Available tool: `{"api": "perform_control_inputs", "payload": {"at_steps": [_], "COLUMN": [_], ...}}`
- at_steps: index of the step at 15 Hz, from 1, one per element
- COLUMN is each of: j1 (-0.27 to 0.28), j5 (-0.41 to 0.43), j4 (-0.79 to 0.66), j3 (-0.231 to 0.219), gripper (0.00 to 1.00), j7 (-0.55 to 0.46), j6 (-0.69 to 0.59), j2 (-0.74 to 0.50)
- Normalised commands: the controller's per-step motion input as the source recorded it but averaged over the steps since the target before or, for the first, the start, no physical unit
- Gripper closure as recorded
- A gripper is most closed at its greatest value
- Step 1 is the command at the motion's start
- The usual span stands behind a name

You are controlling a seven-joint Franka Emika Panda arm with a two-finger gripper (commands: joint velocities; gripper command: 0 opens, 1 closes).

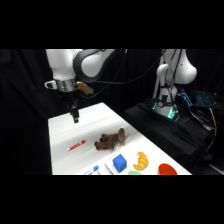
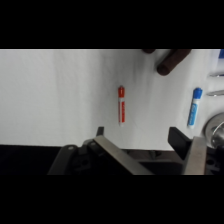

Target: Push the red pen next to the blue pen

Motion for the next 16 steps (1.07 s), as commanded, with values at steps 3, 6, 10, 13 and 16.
{"api": "perform_control_inputs", "payload": {"at_steps": [3, 6, 10, 13, 16], "j1": [-0.051, -0.064, -0.080, -0.103, -0.112], "j5": [-0.041, -0.032, -0.036, -0.011, 0.011], "j4": [0.62, 0.55, 0.50, 0.44, 0.38], "j3": [-0.008, -0.002, -0.006, 0.017, 0.040], "gripper": [0.00, 0.00, 0.00, 0.00, 0.00], "j7": [-0.12, -0.12, -0.14, -0.19, -0.21], "j6": [-0.08, -0.06, -0.06, -0.05, -0.05], "j2": [0.48, 0.44, 0.37, 0.31, 0.28]}}
